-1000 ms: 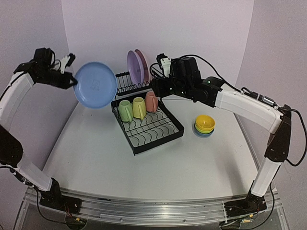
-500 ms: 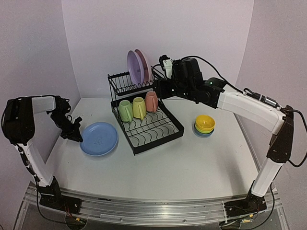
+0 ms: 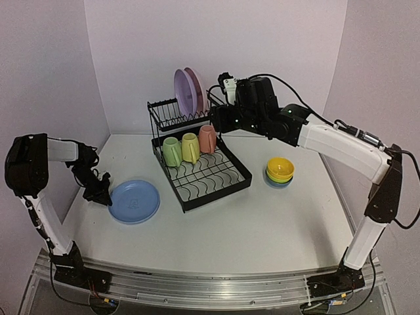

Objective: Unload the mixed dishes from the dish rack
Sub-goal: Place the plate at the center of the board, then pick up the plate from the dish rack.

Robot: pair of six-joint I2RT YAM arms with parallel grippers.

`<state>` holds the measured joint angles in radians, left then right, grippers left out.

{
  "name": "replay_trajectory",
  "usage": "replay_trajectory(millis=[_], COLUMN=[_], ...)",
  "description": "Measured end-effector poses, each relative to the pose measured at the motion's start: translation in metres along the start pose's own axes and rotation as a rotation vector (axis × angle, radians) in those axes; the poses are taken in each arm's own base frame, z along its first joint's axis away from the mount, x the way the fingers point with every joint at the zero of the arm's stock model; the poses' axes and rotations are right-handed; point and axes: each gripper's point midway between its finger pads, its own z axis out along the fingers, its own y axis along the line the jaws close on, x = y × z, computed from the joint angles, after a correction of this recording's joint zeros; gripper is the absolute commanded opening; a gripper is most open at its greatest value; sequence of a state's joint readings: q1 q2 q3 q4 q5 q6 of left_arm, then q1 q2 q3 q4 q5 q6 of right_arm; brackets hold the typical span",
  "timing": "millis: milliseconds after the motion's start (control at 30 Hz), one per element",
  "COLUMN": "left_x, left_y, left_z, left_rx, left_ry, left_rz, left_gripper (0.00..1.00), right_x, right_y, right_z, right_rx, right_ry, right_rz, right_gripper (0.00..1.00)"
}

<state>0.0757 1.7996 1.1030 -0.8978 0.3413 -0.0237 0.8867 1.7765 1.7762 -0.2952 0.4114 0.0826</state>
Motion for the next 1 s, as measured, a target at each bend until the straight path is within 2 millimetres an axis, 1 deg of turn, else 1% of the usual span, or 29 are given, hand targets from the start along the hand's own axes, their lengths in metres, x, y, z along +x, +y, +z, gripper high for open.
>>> replay_trajectory(millis=[100,200,300,367,433,500,633,700,733,800,867,1000], left_x=[-0.002,-0.004,-0.005,-0.009,-0.019,-0.037,-0.09,-0.11,-0.117,-0.127,-0.134,-0.14], left_y=[0.001,0.001,0.002,0.001,-0.004,-0.012,-0.038,-0.049,-0.054,-0.062,-0.071,-0.092], left_z=[0.0,0.0,-0.004,-0.013,-0.03,-0.052,-0.116,-0.144,-0.155,-0.17,-0.177,-0.183], left_rx=[-0.004,-0.007,-0.015,-0.022,-0.025,-0.021,-0.007,-0.003,-0.002,-0.002,-0.008,-0.019], left_ry=[-0.009,-0.018,-0.03,-0.06,-0.116,-0.194,-0.436,-0.545,-0.588,-0.648,-0.687,-0.731], left_rz=[-0.002,0.0,-0.004,0.003,0.018,0.043,0.13,0.174,0.194,0.231,0.283,0.39], left_gripper=[0.26,0.4,0.47,0.51,0.54,0.57,0.62,0.63,0.63,0.64,0.64,0.64], right_x=[-0.009,-0.022,-0.038,-0.048,-0.059,-0.068,-0.088,-0.097,-0.101,-0.103,-0.099,-0.072], right_y=[0.001,0.003,0.007,0.011,0.014,0.014,0.013,0.013,0.015,0.023,0.034,0.048], right_z=[-0.001,-0.001,0.003,0.007,0.012,0.018,0.035,0.046,0.052,0.068,0.084,0.116], right_rx=[-0.002,-0.007,-0.017,-0.023,-0.024,-0.013,0.052,0.105,0.133,0.182,0.222,0.292], right_ry=[-0.016,-0.043,-0.073,-0.094,-0.119,-0.143,-0.232,-0.295,-0.33,-0.385,-0.418,-0.415], right_rz=[0.006,0.019,0.04,0.057,0.072,0.085,0.092,0.048,0.019,-0.052,-0.136,-0.317], right_gripper=[0.58,0.55,0.53,0.52,0.52,0.52,0.52,0.52,0.53,0.52,0.52,0.55])
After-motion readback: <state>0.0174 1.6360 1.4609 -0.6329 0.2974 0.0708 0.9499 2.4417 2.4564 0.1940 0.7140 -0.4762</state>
